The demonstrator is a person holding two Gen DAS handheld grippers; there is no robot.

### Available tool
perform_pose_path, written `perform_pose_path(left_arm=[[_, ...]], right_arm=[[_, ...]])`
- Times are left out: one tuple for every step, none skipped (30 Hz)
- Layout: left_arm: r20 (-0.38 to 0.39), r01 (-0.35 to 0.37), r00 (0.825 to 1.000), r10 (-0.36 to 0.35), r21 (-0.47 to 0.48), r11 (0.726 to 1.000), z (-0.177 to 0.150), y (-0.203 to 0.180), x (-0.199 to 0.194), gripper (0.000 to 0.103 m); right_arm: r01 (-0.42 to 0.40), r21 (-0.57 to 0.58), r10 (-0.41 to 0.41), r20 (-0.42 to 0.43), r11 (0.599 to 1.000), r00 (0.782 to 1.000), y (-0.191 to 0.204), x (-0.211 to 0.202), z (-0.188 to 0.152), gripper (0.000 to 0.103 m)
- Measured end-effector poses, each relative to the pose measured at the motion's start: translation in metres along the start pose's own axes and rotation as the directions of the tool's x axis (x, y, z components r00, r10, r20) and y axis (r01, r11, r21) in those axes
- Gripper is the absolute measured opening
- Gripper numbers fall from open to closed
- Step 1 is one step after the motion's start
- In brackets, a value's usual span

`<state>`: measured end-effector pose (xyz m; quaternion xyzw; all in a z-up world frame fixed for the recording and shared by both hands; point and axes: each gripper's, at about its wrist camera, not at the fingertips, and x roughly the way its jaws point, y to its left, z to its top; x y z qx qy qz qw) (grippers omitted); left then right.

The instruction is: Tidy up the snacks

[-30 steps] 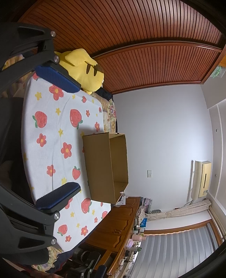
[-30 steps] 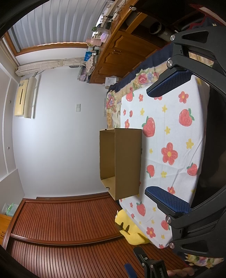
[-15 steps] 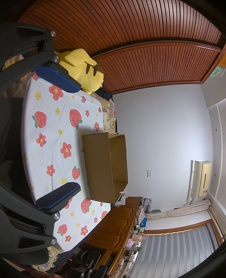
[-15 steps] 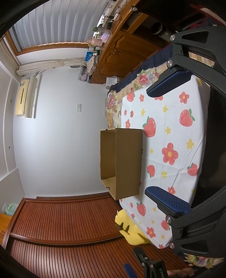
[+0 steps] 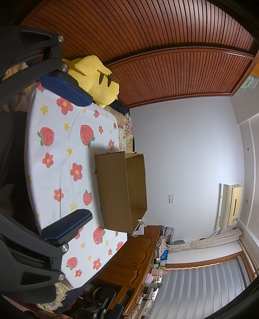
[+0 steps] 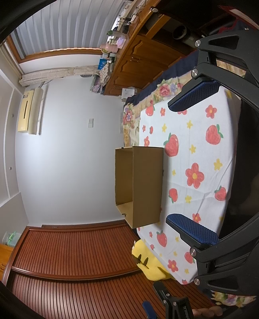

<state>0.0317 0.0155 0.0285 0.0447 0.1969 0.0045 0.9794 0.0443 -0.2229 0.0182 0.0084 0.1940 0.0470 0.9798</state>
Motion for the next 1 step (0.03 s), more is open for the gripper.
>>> perform_pose_path(left_arm=[[0.000, 0.000, 1.000, 0.000, 0.000, 1.000, 0.0005, 0.0001, 0.0003, 0.103]], right_arm=[[0.000, 0.000, 0.000, 0.000, 1.000, 1.000, 0.0003, 0.0001, 0.0006, 0.103]])
